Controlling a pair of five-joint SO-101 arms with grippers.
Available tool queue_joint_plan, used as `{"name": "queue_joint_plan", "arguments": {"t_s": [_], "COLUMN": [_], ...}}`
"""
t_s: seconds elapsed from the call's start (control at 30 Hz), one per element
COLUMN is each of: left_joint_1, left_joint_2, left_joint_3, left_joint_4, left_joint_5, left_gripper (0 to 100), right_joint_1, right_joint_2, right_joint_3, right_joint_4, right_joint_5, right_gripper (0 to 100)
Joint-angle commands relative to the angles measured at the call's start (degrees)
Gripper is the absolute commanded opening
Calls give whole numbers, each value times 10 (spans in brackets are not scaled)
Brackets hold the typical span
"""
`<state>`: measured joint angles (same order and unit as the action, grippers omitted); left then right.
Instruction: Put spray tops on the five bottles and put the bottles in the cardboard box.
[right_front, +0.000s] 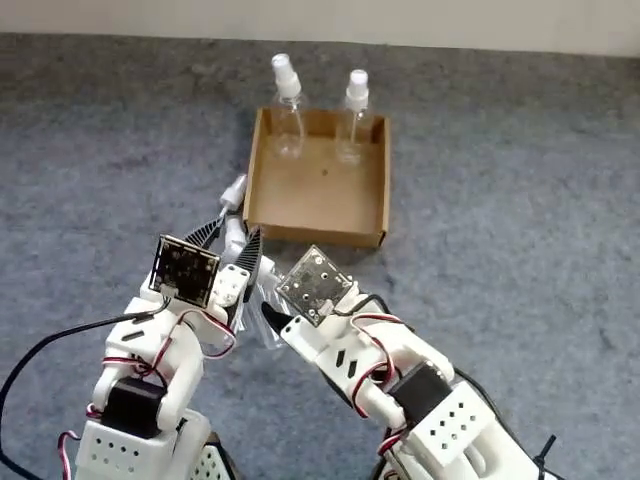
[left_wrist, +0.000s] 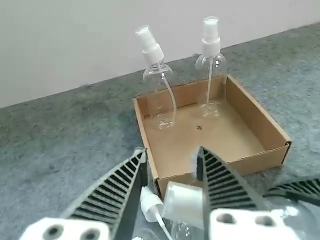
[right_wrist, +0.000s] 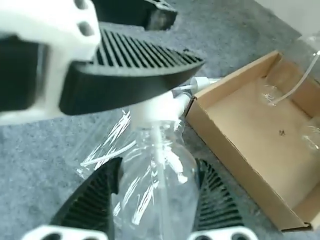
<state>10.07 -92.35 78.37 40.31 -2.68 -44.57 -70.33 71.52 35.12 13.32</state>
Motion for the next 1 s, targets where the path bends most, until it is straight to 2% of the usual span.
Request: {"name": "queue_joint_plan", "arguments": {"t_s": [0.0, 0.33, 0.67, 0.83, 0.97], "left_joint_1": [36, 95, 144, 134, 57], "left_joint_2": [0, 0, 0, 0, 0], "left_joint_3": [-17, -73, -102, -104, -121], "left_joint_4": [2, 58, 76, 76, 73], "left_joint_5": [-4, -3, -4, -4, -2], "left_gripper": [151, 150, 150, 150, 155], "right_joint_1": [10, 10, 10, 7, 7], "right_joint_2": [2, 2, 2, -1, -2], "right_joint_3": [-10, -7, -6, -6, -6], "right_joint_4": [-17, -49, -50, -50, -48], "right_joint_5": [0, 0, 1, 1, 1], "right_gripper": [5, 5, 5, 5, 5]}}
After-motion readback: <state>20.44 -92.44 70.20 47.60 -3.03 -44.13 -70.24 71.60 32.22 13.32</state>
